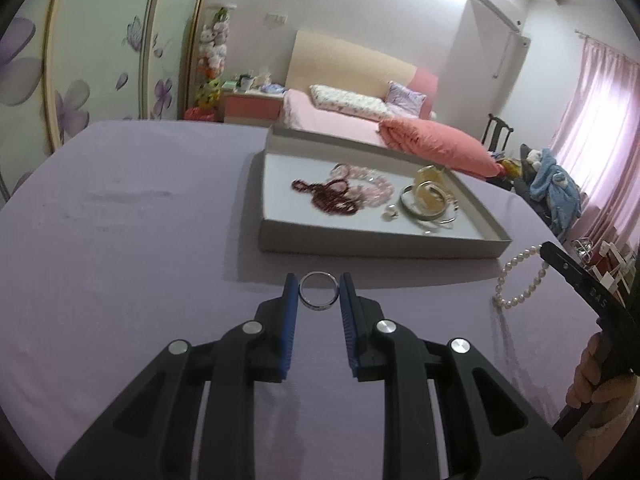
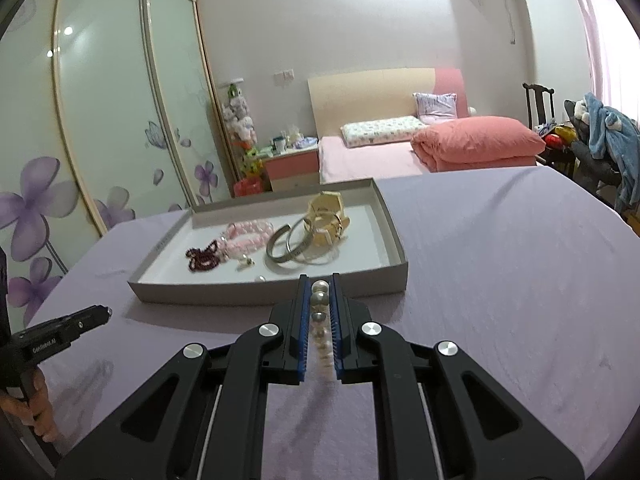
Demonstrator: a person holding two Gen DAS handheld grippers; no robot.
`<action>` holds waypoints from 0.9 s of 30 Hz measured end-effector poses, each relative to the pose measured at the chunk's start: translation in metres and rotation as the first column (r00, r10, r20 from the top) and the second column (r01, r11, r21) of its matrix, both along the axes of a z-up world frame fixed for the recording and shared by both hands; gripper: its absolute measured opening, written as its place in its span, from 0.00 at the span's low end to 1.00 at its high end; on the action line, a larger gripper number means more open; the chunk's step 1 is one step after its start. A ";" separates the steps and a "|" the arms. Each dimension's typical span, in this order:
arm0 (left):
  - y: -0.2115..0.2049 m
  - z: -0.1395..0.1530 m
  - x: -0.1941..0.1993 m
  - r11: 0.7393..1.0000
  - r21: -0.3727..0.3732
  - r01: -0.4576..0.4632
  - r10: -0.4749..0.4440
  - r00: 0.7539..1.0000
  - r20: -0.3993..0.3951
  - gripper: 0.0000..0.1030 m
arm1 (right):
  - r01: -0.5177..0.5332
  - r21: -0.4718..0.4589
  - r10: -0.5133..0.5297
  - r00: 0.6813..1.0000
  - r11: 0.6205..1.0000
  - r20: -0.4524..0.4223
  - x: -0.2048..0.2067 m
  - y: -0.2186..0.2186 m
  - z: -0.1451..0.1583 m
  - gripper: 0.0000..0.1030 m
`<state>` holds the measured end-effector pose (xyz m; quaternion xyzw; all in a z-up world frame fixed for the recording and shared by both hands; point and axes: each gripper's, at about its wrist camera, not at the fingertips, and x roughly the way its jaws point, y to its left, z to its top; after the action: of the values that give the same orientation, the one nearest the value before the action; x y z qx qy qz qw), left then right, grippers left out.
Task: Organize jewelry
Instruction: 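Carry the ring and pearl bracelet into the tray and open both grippers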
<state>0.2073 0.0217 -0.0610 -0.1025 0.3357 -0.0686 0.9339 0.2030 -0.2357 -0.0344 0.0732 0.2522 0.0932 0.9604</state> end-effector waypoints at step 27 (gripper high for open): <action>-0.033 0.035 -0.034 0.996 0.082 0.038 -0.056 0.969 0.241 0.21 | -0.052 0.000 0.052 0.992 0.999 0.114 -0.018 0.018 0.020 0.10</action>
<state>0.1732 -0.0111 -0.0256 -0.0494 0.2237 -0.0898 0.9693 0.1845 -0.2172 -0.0142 0.0628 0.1985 0.1225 0.9704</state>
